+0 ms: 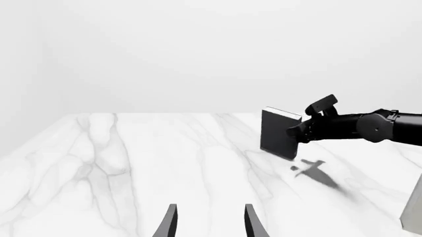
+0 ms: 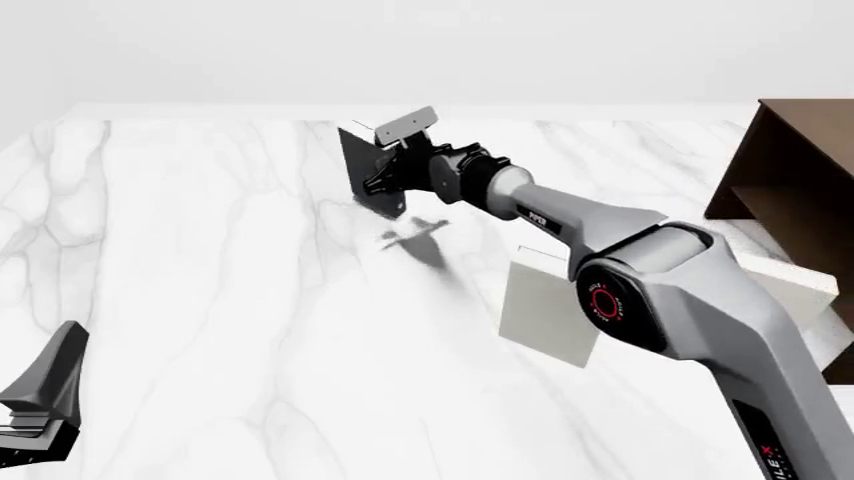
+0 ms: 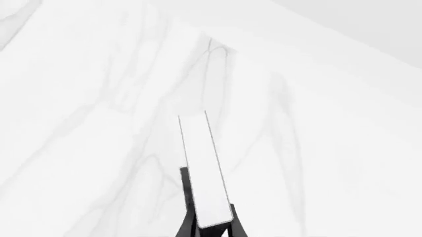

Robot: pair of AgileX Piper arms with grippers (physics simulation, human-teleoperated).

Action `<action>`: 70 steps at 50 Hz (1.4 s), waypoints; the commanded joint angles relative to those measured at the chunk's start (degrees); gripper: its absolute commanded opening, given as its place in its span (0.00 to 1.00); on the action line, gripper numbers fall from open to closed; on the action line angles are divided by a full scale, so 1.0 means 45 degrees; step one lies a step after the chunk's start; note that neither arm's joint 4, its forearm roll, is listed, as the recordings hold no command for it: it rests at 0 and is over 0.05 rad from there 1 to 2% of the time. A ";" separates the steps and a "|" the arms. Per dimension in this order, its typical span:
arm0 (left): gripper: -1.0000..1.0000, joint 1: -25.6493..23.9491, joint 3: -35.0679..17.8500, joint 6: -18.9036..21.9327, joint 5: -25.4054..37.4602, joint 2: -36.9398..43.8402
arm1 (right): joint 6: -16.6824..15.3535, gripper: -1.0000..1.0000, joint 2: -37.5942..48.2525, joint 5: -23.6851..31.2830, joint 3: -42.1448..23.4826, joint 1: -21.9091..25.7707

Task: Pick up the book on the left and place it on top of the shelf.

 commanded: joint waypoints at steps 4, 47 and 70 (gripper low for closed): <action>1.00 0.0000 0.0000 0.0000 0.0000 0.0000 | 0.0335 0.00 -0.1140 -0.1158 0.1954 0.0105; 1.00 0.0000 0.0000 0.0000 0.0000 0.0000 | -0.0098 0.00 -0.9318 -0.3835 1.0130 -0.0139; 1.00 0.0000 0.0000 0.0000 0.0000 0.0000 | -0.0983 0.00 -1.3113 -0.2981 1.2428 -0.0550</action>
